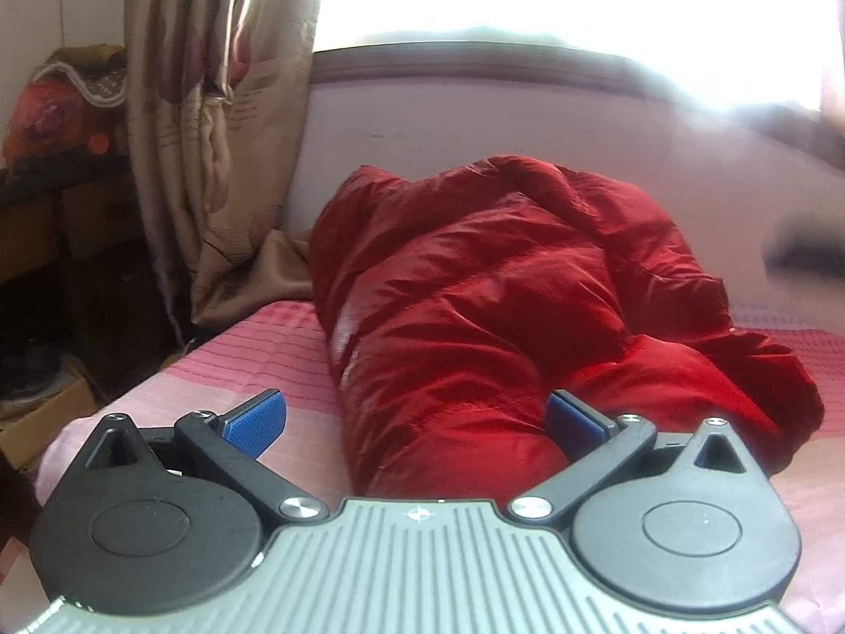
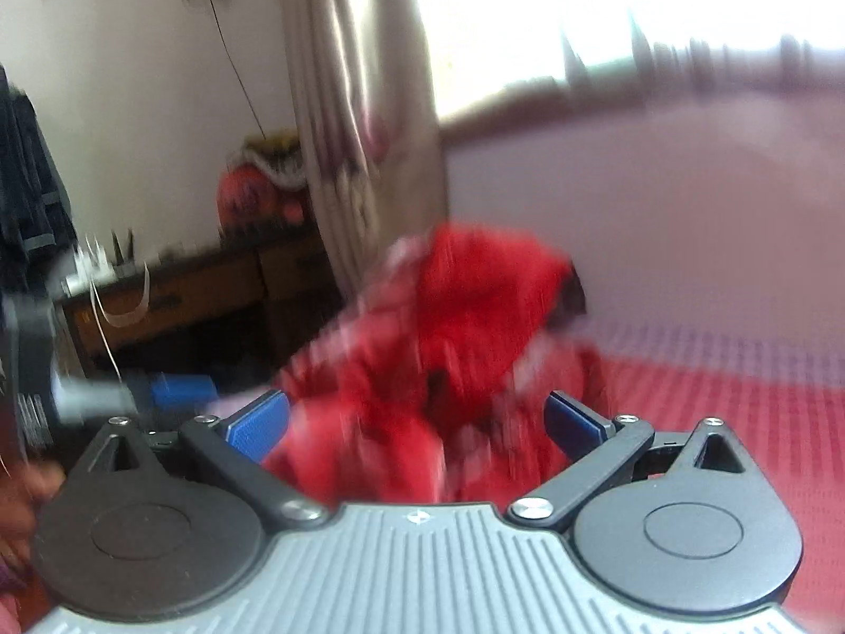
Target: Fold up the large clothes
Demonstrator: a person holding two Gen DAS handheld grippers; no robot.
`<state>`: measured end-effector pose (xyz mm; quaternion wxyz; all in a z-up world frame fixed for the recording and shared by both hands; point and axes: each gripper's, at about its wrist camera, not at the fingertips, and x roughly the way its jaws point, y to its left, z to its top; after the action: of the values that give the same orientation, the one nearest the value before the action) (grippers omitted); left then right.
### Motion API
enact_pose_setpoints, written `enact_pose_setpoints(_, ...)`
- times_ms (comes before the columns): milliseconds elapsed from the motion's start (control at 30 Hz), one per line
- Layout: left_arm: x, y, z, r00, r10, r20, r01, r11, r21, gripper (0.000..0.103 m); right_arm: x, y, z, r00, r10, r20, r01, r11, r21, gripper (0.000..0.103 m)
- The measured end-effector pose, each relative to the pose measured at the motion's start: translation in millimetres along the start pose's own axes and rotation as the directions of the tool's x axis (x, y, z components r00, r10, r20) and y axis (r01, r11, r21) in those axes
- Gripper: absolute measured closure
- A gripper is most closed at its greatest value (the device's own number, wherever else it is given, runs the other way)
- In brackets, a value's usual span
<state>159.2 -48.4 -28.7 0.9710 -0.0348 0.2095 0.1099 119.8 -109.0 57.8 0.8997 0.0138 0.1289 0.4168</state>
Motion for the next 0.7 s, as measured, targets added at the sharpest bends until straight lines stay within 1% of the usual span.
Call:
enact_pose_setpoints(33,1,-2,-1,1.000,-0.011,-0.001,0.011,1.000,0.001,0.000,1,2,14,1.000,0.018,0.021,-0.018,1.000,-0.020,0.000)
enact_pose_setpoints(67,2,-3,-1,1.000,-0.018,-0.002,0.018,1.000,0.004,0.000,6,6,27,0.999,0.028,0.023,-0.027,0.998,-0.051,0.010)
enact_pose_setpoints(100,3,-5,-2,1.000,-0.023,0.000,0.023,1.000,0.004,0.000,15,12,40,1.000,0.023,0.009,-0.022,0.996,-0.092,0.036)
enact_pose_setpoints(167,6,-8,-2,0.999,-0.045,-0.004,0.045,0.999,-0.004,0.000,43,22,61,0.998,0.014,-0.061,-0.025,0.985,-0.169,0.061)
enact_pose_setpoints(200,8,-9,-3,0.998,-0.057,-0.010,0.057,0.998,-0.010,0.000,55,27,65,0.996,0.007,-0.085,-0.025,0.978,-0.207,0.061)
enact_pose_setpoints(267,12,-11,-4,0.997,-0.076,-0.018,0.075,0.997,-0.017,0.000,85,34,67,0.989,-0.033,-0.142,-0.012,0.953,-0.303,0.061)
enact_pose_setpoints(333,11,-12,-3,0.996,-0.084,-0.009,0.083,0.996,-0.018,0.000,115,30,62,0.970,-0.095,-0.223,0.011,0.936,-0.351,0.063)
enact_pose_setpoints(400,8,-14,-1,0.998,-0.063,0.013,0.063,0.998,-0.018,0.000,132,17,50,0.950,-0.164,-0.264,0.047,0.915,-0.400,0.063)
enact_pose_setpoints(433,8,-15,0,0.998,-0.060,0.021,0.061,0.998,-0.023,0.000,135,9,47,0.946,-0.175,-0.273,0.054,0.916,-0.398,0.063)
enact_pose_setpoints(500,10,-18,4,0.998,-0.062,0.028,0.063,0.997,-0.036,0.000,134,-13,38,0.943,-0.176,-0.282,0.070,0.934,-0.349,0.063)
enact_pose_setpoints(567,18,-22,6,0.997,-0.078,0.010,0.079,0.996,-0.034,0.000,133,-31,27,0.938,-0.196,-0.285,0.099,0.941,-0.322,0.063)
enact_pose_setpoints(600,23,-23,6,0.996,-0.094,-0.002,0.094,0.994,-0.051,0.000,131,-40,21,0.940,-0.189,-0.283,0.102,0.949,-0.298,0.063)
enact_pose_setpoints(667,30,-24,4,0.992,-0.122,-0.017,0.120,0.988,-0.098,0.000,126,-58,11,0.946,-0.165,-0.280,0.106,0.971,-0.213,0.063)
enact_pose_setpoints(700,34,-26,2,0.993,-0.120,-0.015,0.118,0.988,-0.104,0.000,125,-64,6,0.947,-0.163,-0.276,0.109,0.974,-0.199,0.062)
